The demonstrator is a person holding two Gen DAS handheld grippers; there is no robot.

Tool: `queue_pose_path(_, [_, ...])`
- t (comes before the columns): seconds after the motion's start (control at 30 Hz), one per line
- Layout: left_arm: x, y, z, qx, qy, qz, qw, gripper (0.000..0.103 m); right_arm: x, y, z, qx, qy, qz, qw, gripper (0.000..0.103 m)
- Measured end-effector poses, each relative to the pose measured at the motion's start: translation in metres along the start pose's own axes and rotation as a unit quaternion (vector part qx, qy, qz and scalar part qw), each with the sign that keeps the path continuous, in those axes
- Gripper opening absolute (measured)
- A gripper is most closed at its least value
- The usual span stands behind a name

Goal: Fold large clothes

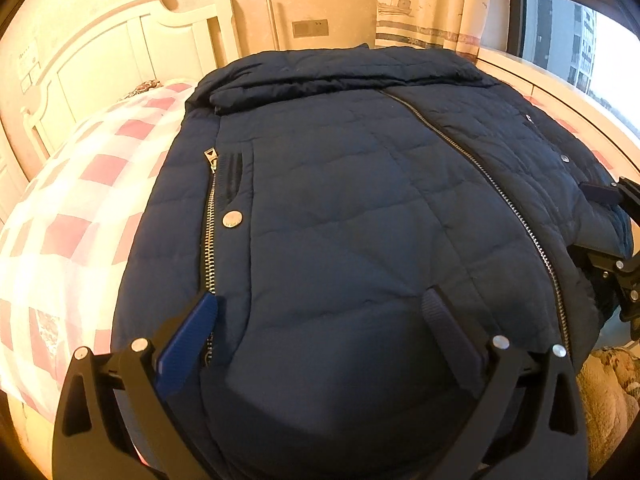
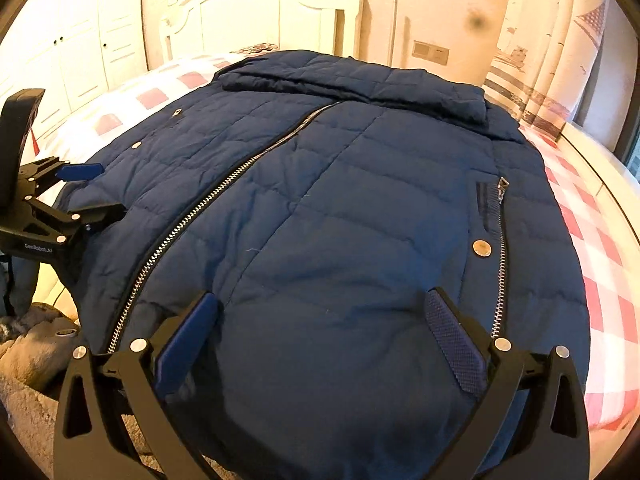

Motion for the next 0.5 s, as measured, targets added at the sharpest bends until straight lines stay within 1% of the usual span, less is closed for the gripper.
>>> queue_pose_path(0.23, [0.001, 0.0, 0.001, 0.001, -0.002, 0.001, 1.0, 0.101, 0.001, 0.0, 0.003, -0.011, -0.018, 0.011, 1.0, 0.099])
queue_pose_path(0.43, [0.003, 0.004, 0.002, 0.001, 0.0, 0.012, 0.9999, 0.101, 0.002, -0.002, 0.003, -0.001, -0.015, 0.006, 1.0, 0.099])
queue_pose_path(0.5, [0.01, 0.012, 0.006, 0.008, -0.004, 0.021, 0.9998, 0.101, 0.005, -0.006, 0.004, 0.004, -0.011, 0.004, 1.0, 0.099])
Point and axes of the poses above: each gripper's, at about its wrist camera, not at the fingertips, and x roughly against the way its jaws point, y to its left, z to its underside, the point moved 1 cm from there along -x, roughly the way its jaws point, and after that the axes turned 1 degree about -y, right-handed, at the moved point
